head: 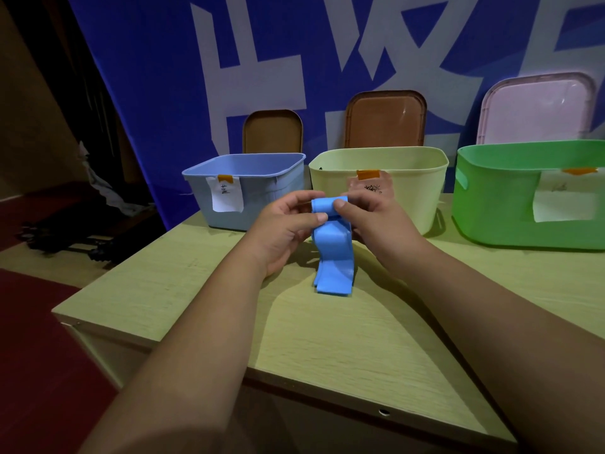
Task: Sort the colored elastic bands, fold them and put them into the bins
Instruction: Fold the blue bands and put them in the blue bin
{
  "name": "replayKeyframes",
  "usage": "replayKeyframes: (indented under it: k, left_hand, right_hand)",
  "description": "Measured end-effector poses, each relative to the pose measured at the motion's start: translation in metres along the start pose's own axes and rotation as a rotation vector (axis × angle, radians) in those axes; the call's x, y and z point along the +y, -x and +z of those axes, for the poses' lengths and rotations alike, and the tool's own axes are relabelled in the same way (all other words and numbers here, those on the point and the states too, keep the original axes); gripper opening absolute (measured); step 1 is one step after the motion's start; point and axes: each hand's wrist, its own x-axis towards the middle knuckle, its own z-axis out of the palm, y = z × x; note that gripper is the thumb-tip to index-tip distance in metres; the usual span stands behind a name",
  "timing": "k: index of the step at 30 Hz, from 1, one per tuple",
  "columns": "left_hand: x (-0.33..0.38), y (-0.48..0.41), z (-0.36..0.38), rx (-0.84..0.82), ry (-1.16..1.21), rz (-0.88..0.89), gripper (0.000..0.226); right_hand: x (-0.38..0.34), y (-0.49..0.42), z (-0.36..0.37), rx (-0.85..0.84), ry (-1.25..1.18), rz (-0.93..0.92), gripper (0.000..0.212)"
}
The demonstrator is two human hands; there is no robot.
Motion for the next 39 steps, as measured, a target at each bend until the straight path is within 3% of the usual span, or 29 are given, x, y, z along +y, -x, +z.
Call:
replayKeyframes:
  k: [7, 16, 20, 24, 34, 39]
  left_hand:
    - [-0.0023, 0.0005, 0.0026, 0.018, -0.035, -0.123, 0.032]
    - [-0.005, -0.0013, -0.0008, 0.007, -0.057, -0.032, 0.028]
    - [-0.0029, -0.0006, -0.0009, 0.004, -0.042, -0.009, 0.035]
    - [0.0004, 0.0018, 0.0006, -0.003, -0.035, 0.001, 0.04]
    - [-0.0021, 0.0033, 0.0029, -0.028, -0.091, -0.073, 0.029]
    - [-0.0004, 0.0033, 0.003, -0.036, -0.085, -0.094, 0.033]
  right_hand:
    - [-0.0008, -0.0027, -0.0036, -0.033, -0.095, -0.006, 0.023]
    - [-0.0036, -0.0018, -0.0024, -0.037, -0.118, -0.018, 0.042]
    - [-0.0043, -0.0021, 0.0014, -0.04, -0.185, 0.022, 0.029]
    - [0.0014, -0.0015, 0.0026, -0.025, -0.092, 0.075, 0.023]
    - [-0.0009, -0.0022, 0.0004, 0.006, -0.108, -0.002, 0.028]
    - [0.0021, -0.0038, -0.0025, -0.011, -0.154, -0.023, 0.028]
